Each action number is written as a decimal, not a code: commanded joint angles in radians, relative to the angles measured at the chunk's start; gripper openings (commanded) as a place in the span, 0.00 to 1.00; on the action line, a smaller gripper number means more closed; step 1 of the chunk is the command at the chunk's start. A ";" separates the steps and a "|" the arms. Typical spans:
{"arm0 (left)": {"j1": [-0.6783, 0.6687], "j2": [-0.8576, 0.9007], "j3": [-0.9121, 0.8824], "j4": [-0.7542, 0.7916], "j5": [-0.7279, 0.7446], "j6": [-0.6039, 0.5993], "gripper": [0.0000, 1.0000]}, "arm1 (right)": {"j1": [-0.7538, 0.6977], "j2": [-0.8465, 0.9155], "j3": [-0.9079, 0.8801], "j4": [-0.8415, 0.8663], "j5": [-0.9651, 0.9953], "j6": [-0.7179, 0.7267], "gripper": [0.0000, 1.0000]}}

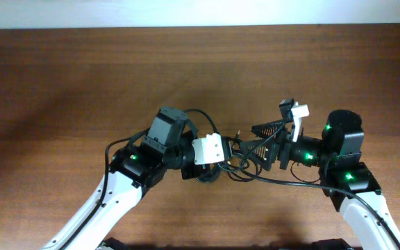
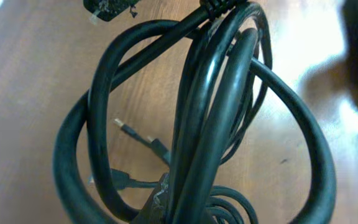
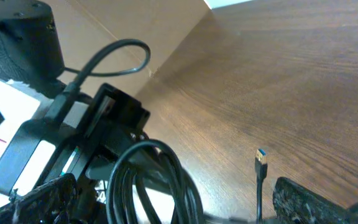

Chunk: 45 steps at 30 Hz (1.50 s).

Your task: Untangle cables

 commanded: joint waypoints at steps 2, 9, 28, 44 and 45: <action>-0.002 0.003 0.015 0.035 -0.093 0.233 0.00 | -0.004 0.002 0.014 -0.014 0.009 -0.050 0.99; -0.002 0.003 0.015 0.132 -0.093 0.394 0.00 | -0.004 0.002 0.014 -0.015 0.009 -0.101 0.73; -0.002 0.003 0.015 0.188 0.074 0.467 0.00 | -0.004 0.002 0.015 0.020 0.010 -0.097 0.67; -0.002 0.003 0.015 0.165 0.201 0.492 0.00 | -0.004 0.002 0.015 0.058 0.102 -0.050 0.77; -0.002 0.003 0.015 0.165 0.200 0.491 0.00 | -0.004 0.002 0.015 0.059 0.098 -0.045 0.77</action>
